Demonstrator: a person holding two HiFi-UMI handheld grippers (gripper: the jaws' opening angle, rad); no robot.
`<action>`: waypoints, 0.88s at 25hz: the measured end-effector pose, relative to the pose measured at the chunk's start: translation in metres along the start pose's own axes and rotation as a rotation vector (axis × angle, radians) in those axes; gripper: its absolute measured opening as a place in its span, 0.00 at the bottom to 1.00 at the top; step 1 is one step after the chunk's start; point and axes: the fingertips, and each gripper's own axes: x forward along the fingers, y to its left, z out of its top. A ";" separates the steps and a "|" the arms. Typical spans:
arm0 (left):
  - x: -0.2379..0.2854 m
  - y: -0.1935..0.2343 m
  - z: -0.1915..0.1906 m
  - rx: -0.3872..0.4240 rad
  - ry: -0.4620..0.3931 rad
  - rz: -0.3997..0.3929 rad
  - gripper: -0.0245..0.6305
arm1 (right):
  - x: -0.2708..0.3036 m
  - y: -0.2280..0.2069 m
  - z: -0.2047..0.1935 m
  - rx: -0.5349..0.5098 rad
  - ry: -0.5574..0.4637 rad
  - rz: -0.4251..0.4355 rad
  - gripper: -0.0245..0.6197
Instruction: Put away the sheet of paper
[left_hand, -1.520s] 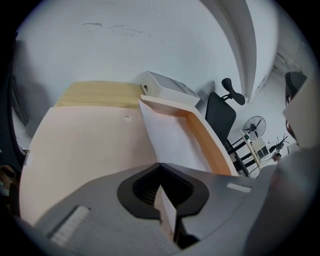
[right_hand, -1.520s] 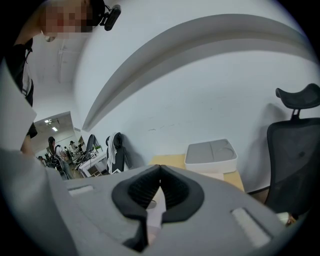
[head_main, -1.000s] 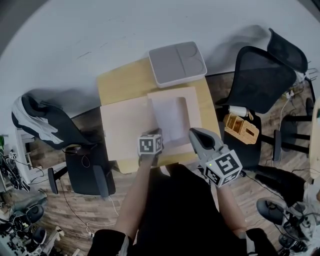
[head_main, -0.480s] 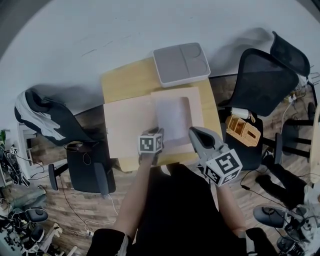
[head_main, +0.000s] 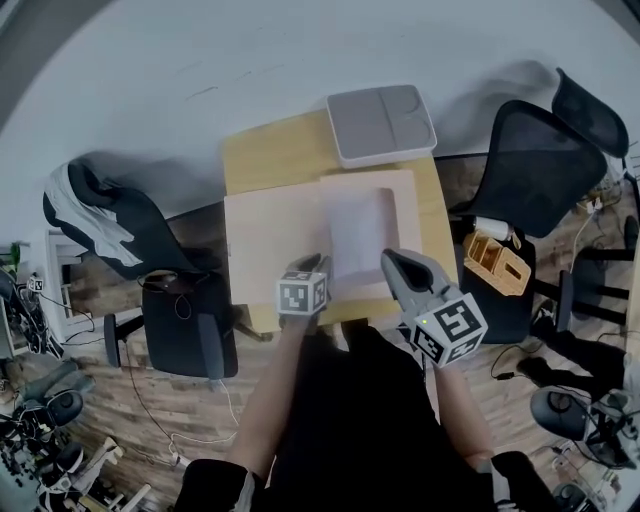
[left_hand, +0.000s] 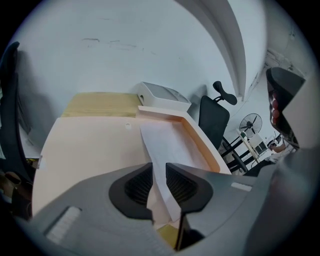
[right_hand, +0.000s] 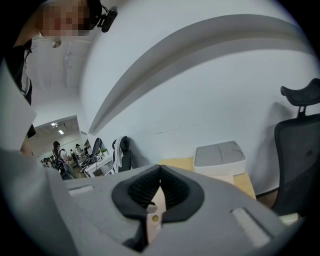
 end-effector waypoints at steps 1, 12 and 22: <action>-0.005 0.001 0.001 0.007 -0.015 -0.003 0.16 | 0.001 0.003 -0.001 0.002 -0.005 0.002 0.04; -0.113 -0.010 0.014 0.136 -0.250 -0.067 0.12 | 0.003 0.069 -0.017 -0.004 -0.020 -0.013 0.04; -0.241 -0.009 -0.005 0.232 -0.464 -0.080 0.06 | -0.019 0.176 -0.042 -0.053 -0.054 -0.045 0.04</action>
